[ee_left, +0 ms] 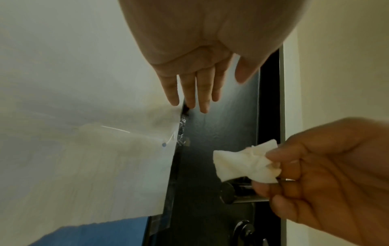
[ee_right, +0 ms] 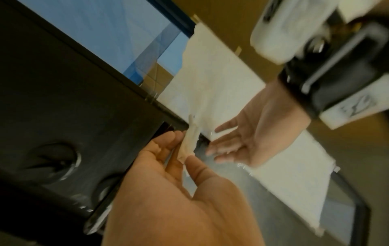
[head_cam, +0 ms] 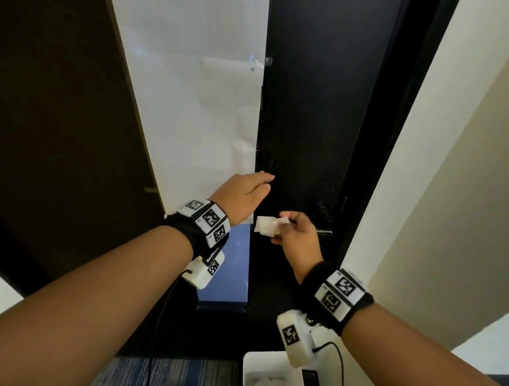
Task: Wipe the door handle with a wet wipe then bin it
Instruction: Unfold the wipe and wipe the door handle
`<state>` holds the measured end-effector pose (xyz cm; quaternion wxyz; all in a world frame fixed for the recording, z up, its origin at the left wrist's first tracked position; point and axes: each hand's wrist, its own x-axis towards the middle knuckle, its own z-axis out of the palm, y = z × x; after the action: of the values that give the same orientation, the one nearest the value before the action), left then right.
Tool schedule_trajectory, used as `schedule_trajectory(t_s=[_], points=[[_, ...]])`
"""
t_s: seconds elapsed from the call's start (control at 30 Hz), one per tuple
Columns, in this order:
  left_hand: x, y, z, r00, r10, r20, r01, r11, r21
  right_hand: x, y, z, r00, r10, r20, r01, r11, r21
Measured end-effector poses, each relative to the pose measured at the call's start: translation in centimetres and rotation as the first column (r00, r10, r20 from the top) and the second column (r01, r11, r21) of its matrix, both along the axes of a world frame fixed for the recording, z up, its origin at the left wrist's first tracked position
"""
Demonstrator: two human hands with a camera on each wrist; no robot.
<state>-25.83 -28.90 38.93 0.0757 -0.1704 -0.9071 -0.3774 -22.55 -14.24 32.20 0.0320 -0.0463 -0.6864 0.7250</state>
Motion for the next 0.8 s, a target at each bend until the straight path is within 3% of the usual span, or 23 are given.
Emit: schedule_trajectory(t_s=[0.07,0.2,0.33,0.5,0.6,0.8], points=[[0.1,0.2,-0.2,1.000,0.021,0.013,-0.022,0.998,0.058,-0.1,1.6,0.3,0.998,0.013,0.058,-0.007,0.995,-0.100],[0.6,0.8,-0.6,0.993,0.037,0.109,-0.046,0.996,0.082,0.1,4.2,0.9,0.996,0.075,0.039,-0.062,0.962,-0.266],[1.5,1.9,-1.3,0.973,-0.045,0.225,0.012,0.989,0.145,0.3,5.4,1.4,0.993,0.118,-0.004,-0.114,0.945,-0.307],[2.2,3.4,-1.7,0.976,-0.024,0.216,0.009,0.997,0.072,1.0,6.0,1.7,0.997,0.055,-0.053,-0.063,0.986,-0.153],[2.4,3.8,-1.7,0.974,0.016,0.225,-0.035,0.996,0.080,1.4,6.0,1.6,0.990,-0.022,-0.142,0.027,0.999,0.034],[2.8,4.4,-1.4,0.969,0.036,0.246,-0.069,0.989,0.128,2.3,5.6,1.2,0.893,0.031,-0.450,0.183,0.886,0.425]])
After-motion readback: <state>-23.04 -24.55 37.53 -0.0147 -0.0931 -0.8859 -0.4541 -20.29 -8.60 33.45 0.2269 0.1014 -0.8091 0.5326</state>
